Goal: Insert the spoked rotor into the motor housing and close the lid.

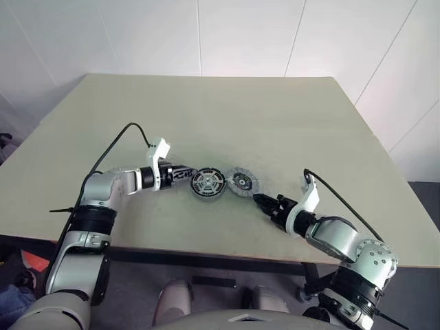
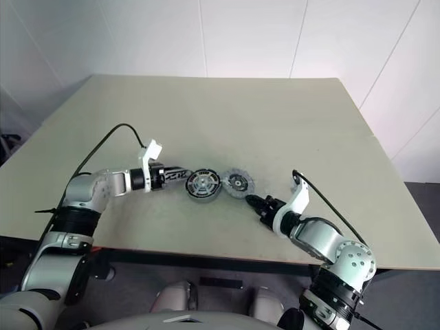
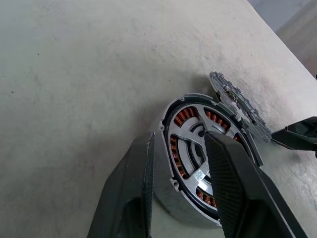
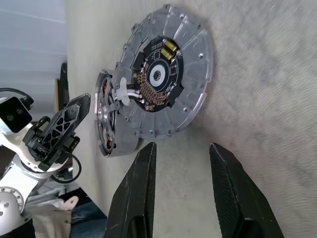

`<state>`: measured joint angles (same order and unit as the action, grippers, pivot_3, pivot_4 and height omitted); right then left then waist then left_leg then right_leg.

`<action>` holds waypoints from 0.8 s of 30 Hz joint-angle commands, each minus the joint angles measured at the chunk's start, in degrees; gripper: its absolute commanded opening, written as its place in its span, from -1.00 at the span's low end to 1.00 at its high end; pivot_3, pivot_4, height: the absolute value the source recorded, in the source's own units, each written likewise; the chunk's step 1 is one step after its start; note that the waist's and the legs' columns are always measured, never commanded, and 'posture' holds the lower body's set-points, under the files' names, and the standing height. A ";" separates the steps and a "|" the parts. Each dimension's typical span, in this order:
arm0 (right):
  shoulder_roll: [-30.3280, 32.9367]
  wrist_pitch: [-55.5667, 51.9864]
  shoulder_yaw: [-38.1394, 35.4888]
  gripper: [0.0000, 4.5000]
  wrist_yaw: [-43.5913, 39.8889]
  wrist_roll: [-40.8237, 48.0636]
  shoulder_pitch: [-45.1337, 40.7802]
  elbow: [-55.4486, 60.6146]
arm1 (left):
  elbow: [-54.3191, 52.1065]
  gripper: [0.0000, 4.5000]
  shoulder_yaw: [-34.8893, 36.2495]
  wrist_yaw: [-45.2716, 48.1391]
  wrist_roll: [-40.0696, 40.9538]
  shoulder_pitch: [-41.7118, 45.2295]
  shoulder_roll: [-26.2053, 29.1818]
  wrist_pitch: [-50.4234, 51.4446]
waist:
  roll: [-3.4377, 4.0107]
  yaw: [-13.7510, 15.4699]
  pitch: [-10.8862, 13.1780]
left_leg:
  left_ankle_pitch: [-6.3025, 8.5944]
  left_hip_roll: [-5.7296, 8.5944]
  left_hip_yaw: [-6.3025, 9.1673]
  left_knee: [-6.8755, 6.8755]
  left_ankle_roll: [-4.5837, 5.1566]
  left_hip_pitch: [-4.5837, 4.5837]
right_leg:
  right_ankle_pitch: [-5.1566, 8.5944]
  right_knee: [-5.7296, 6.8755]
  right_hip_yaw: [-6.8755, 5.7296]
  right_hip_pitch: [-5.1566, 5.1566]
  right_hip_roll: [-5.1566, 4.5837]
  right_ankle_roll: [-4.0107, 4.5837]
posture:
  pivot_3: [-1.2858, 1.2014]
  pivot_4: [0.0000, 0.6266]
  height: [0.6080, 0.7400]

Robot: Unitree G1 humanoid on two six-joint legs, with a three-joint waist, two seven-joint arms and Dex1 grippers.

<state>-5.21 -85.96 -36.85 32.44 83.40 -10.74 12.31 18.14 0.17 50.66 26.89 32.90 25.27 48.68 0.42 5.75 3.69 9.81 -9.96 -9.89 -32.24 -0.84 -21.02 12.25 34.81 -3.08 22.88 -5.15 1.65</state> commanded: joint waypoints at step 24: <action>10.76 24.14 16.84 -0.17 -19.02 -6.09 -11.07 -10.78 | -4.79 -0.23 2.45 -1.76 1.56 -0.15 0.71 0.67 | -0.03 0.13 -0.01 | 0.04 0.04 0.05 -0.26 0.09 -0.21 | -0.03 0.06 -0.03 0.00 -0.01 0.02 | 0.03 -1.00 1.00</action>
<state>4.93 -61.79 -21.03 15.61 76.61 -20.00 0.16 13.81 1.63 48.74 28.01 31.31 25.76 50.33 0.39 5.89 3.69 9.86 -9.92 -9.84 -32.52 -0.75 -21.23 12.21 34.87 -3.10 22.86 -5.17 1.68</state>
